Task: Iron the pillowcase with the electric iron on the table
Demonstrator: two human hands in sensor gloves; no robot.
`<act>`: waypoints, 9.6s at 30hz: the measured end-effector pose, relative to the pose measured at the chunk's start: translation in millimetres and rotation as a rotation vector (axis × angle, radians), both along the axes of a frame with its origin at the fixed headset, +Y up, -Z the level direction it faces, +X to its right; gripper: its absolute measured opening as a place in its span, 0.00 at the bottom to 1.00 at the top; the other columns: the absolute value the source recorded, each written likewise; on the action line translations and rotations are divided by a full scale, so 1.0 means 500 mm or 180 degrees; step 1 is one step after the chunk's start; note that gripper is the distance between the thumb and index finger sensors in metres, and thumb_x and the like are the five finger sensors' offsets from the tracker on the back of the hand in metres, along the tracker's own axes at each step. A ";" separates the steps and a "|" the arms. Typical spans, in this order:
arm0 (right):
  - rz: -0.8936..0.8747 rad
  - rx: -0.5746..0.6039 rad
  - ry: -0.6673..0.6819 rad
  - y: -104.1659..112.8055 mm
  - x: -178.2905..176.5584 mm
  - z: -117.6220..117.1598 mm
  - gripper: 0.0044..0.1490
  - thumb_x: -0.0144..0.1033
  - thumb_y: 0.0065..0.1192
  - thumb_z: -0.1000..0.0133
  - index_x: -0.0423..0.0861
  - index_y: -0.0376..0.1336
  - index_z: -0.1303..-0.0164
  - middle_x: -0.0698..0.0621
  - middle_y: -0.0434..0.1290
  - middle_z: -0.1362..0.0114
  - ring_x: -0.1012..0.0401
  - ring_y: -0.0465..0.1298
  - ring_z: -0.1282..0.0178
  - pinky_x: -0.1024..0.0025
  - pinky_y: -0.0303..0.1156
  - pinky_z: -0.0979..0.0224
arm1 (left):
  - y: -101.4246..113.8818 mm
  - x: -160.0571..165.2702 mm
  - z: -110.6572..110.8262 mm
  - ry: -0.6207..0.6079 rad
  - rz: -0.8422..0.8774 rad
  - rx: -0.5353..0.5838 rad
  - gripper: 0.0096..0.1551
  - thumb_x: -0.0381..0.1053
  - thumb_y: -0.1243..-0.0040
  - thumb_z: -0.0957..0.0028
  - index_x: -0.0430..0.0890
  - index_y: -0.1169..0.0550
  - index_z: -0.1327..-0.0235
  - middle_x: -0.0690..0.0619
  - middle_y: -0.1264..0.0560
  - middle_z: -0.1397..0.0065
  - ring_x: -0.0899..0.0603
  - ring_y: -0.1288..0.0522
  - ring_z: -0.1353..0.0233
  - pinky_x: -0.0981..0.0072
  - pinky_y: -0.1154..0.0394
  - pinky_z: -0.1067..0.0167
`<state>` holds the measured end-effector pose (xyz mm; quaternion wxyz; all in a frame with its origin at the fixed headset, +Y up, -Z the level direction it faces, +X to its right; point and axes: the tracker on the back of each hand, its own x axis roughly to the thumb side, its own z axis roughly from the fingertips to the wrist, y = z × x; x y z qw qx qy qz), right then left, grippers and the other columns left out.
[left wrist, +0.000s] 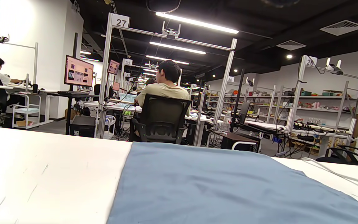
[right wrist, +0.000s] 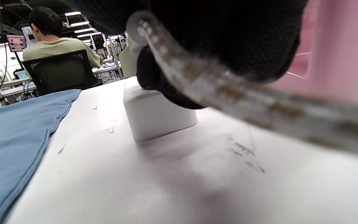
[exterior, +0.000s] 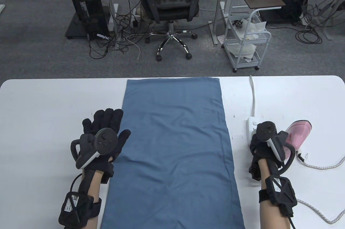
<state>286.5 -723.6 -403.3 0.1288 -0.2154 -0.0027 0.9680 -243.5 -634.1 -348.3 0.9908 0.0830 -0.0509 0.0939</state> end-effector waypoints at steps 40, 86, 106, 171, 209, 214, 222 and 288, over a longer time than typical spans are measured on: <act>0.0600 -0.0395 0.0439 -0.032 -0.062 -0.086 0.45 0.48 0.53 0.42 0.47 0.44 0.18 0.43 0.52 0.14 0.37 0.57 0.21 0.35 0.58 0.23 | -0.005 -0.009 -0.007 0.0071 0.0006 -0.0096 0.45 0.71 0.57 0.46 0.60 0.54 0.17 0.50 0.51 0.10 0.35 0.54 0.11 0.25 0.56 0.21; 0.0137 0.1053 -0.0273 0.149 0.122 0.160 0.46 0.50 0.55 0.43 0.45 0.45 0.18 0.38 0.51 0.15 0.36 0.55 0.21 0.35 0.55 0.23 | 0.009 0.013 0.012 -0.0122 0.0078 -0.0044 0.45 0.71 0.57 0.46 0.60 0.54 0.17 0.50 0.51 0.10 0.35 0.54 0.11 0.25 0.56 0.21; -0.1603 0.0799 -0.1218 -0.046 0.205 0.143 0.54 0.54 0.70 0.51 0.40 0.49 0.25 0.39 0.57 0.20 0.41 0.64 0.25 0.38 0.62 0.25 | -0.011 0.003 -0.001 -0.0025 -0.0034 -0.0117 0.45 0.71 0.57 0.45 0.60 0.53 0.17 0.50 0.51 0.11 0.35 0.54 0.11 0.25 0.56 0.21; -0.1910 0.3197 0.0706 0.158 0.062 0.136 0.31 0.53 0.66 0.48 0.41 0.67 0.47 0.53 0.78 0.57 0.62 0.81 0.65 0.63 0.84 0.51 | -0.304 0.345 0.179 -0.2129 -0.1079 -0.1992 0.46 0.68 0.49 0.48 0.63 0.54 0.21 0.53 0.62 0.14 0.37 0.61 0.14 0.29 0.55 0.22; 0.0609 -0.0160 0.2977 0.006 -0.364 0.145 0.42 0.57 0.63 0.49 0.40 0.64 0.34 0.54 0.80 0.59 0.65 0.82 0.72 0.64 0.85 0.58 | -0.358 0.318 0.182 -0.2357 -0.0833 -0.2711 0.44 0.71 0.71 0.47 0.68 0.76 0.32 0.58 0.87 0.27 0.42 0.89 0.26 0.32 0.84 0.35; 0.0725 -0.0155 0.2395 0.004 -0.344 0.034 0.42 0.58 0.62 0.49 0.40 0.64 0.34 0.55 0.80 0.59 0.65 0.82 0.71 0.64 0.85 0.57 | -0.359 0.318 0.183 -0.2356 -0.0842 -0.2708 0.44 0.71 0.72 0.47 0.68 0.77 0.32 0.58 0.87 0.27 0.42 0.89 0.26 0.32 0.84 0.35; 0.0470 -0.0304 0.2170 0.009 -0.336 -0.013 0.41 0.56 0.63 0.49 0.39 0.63 0.34 0.54 0.80 0.58 0.64 0.82 0.70 0.63 0.84 0.55 | -0.359 0.319 0.184 -0.2354 -0.0846 -0.2710 0.44 0.71 0.72 0.47 0.68 0.77 0.32 0.58 0.87 0.27 0.42 0.89 0.26 0.32 0.84 0.35; 0.0740 0.0031 0.4126 0.026 -0.626 0.040 0.41 0.56 0.64 0.51 0.45 0.62 0.33 0.56 0.79 0.56 0.64 0.82 0.67 0.62 0.83 0.49 | -0.360 0.319 0.184 -0.2340 -0.0873 -0.2700 0.44 0.71 0.72 0.48 0.68 0.77 0.33 0.58 0.88 0.27 0.42 0.90 0.26 0.32 0.85 0.35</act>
